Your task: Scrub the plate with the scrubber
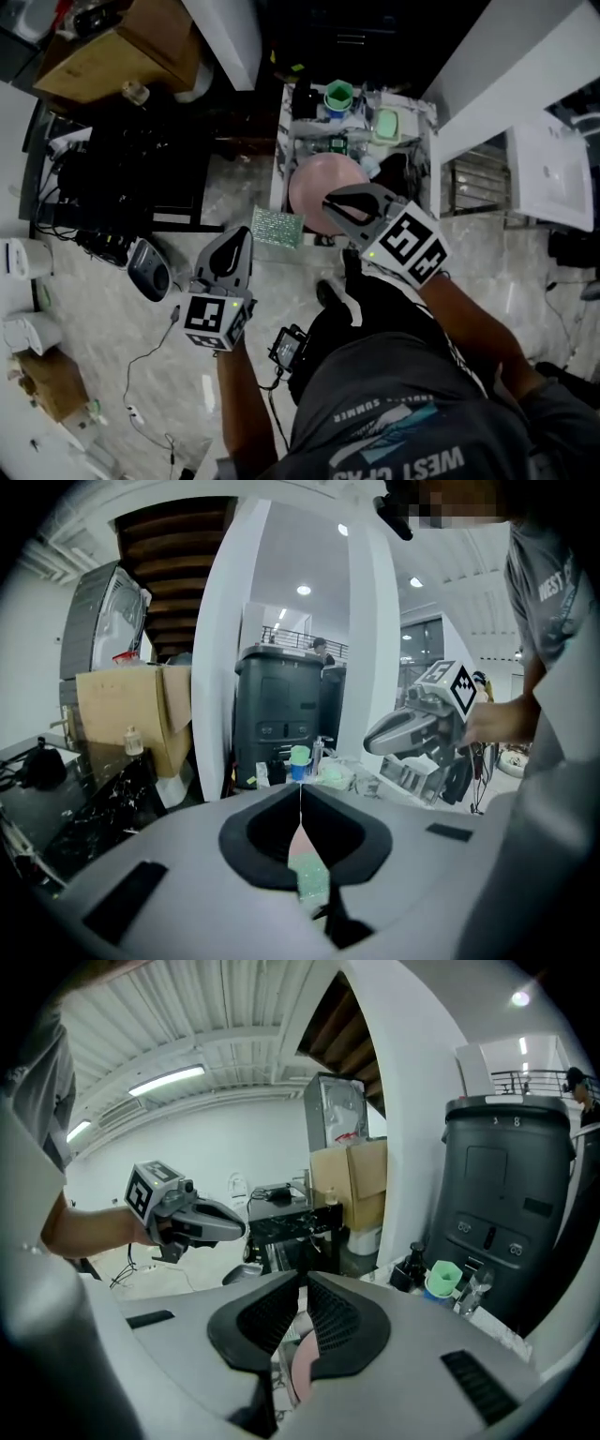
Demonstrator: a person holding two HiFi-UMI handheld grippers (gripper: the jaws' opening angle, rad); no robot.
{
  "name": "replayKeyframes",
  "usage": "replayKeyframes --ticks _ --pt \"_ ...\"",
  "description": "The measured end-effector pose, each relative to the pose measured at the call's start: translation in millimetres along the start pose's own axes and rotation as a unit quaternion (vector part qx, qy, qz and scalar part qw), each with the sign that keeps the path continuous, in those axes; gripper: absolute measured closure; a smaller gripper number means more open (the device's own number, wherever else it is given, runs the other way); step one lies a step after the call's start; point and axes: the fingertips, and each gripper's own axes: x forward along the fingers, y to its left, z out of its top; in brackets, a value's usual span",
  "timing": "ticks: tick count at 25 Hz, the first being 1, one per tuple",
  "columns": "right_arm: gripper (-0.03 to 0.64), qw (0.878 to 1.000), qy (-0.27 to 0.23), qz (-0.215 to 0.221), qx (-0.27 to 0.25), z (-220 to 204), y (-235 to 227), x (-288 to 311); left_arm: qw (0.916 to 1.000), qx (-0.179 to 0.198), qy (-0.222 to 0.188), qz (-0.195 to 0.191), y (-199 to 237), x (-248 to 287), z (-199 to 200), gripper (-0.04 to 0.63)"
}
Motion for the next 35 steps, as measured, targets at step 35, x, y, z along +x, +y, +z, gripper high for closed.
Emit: replayKeyframes --ticks 35 --pt "0.468 0.958 0.232 -0.124 0.111 -291 -210 122 0.9845 -0.093 0.147 0.025 45 112 -149 0.399"
